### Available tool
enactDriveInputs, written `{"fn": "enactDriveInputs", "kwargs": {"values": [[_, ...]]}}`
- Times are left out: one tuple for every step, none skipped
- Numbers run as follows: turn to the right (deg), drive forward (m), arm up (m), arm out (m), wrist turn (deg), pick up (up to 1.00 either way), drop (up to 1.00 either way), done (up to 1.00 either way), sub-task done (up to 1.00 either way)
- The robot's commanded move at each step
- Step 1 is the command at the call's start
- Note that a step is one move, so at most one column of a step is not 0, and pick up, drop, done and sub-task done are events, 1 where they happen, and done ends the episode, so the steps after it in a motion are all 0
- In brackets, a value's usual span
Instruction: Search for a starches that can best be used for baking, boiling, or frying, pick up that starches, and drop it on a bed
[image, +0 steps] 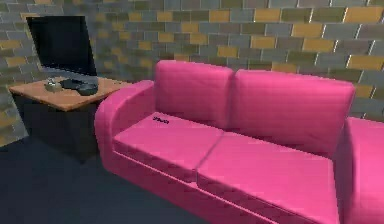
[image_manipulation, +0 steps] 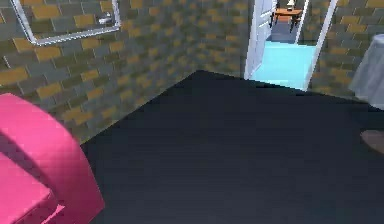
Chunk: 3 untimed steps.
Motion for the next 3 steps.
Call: {"fn": "enactDriveInputs", "kwargs": {"values": [[45.0, 0.00, 0.00, 0.00, 0.0, 0.00, 0.00, 0.00, 0.00], [45.0, 0.00, 0.00, 0.00, 0.0, 0.00, 0.00, 0.00, 0.00], [27.0, 0.00, 0.00, 0.00, 0.0, 0.00, 0.00, 0.00, 0.00]]}}
